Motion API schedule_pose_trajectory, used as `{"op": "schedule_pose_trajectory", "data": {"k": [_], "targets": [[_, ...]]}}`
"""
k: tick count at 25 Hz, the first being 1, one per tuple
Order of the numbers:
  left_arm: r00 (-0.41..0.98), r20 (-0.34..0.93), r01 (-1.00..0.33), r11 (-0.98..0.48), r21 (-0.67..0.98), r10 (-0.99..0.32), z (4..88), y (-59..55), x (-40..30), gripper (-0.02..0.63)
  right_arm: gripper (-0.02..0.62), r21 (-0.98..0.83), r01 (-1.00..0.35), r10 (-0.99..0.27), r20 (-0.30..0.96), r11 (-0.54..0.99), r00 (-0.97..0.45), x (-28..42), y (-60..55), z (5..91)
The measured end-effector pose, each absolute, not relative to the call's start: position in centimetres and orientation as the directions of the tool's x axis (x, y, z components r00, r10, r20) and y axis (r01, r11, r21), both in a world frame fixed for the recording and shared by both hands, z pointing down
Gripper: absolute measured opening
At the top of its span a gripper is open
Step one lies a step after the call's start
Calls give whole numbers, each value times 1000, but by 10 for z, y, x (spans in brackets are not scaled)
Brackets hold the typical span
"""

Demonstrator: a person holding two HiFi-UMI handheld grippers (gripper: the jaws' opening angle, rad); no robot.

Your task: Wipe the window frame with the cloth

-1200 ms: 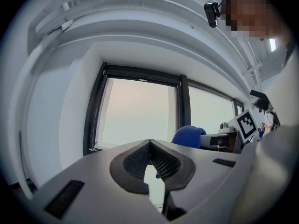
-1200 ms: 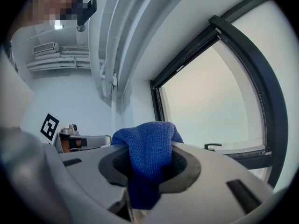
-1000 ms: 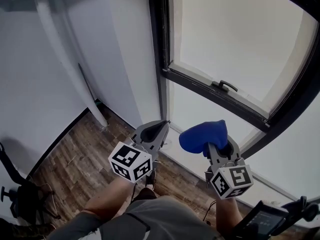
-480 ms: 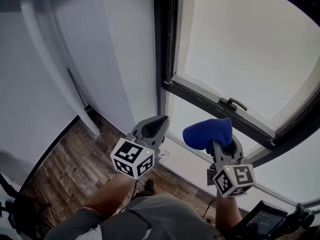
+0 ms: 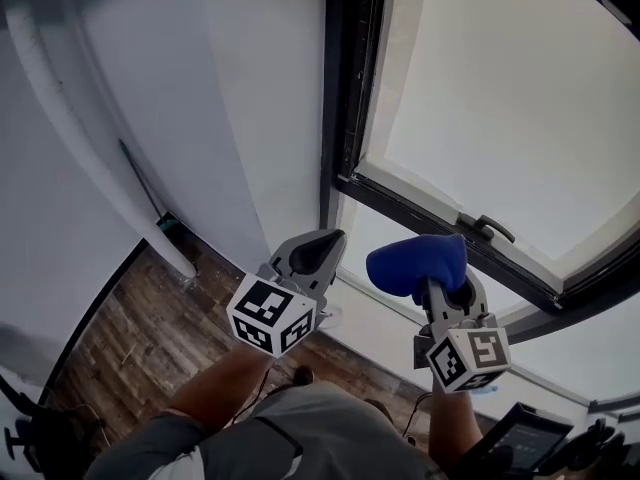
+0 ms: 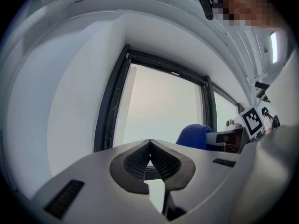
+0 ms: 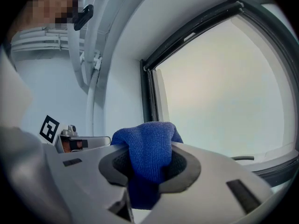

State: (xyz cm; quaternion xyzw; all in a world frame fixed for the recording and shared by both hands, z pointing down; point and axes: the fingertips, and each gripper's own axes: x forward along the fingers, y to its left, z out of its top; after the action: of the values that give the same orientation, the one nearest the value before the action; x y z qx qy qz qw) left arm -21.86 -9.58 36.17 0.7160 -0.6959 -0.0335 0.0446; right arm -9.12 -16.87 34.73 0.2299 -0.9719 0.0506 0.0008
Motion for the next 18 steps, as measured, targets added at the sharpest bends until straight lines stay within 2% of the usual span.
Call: {"op": "schedule_pose_trajectory", "data": {"k": [8,13,18], "targets": [[-23,37,-990,28,141,-999,379,-122,-235,9,126,-116,-432,-426,73,894,-902,-105,-198,366],[-73,36,-989,77,128,-997,372,-132,-222,9,126,-111,-354,-349,63,928,-935,-107,-213,364],[-123,33,-975,127,182,-992,379,-142,-223,9,126,-121,-297,-292,55,947,-955,-112,-229,368]]}}
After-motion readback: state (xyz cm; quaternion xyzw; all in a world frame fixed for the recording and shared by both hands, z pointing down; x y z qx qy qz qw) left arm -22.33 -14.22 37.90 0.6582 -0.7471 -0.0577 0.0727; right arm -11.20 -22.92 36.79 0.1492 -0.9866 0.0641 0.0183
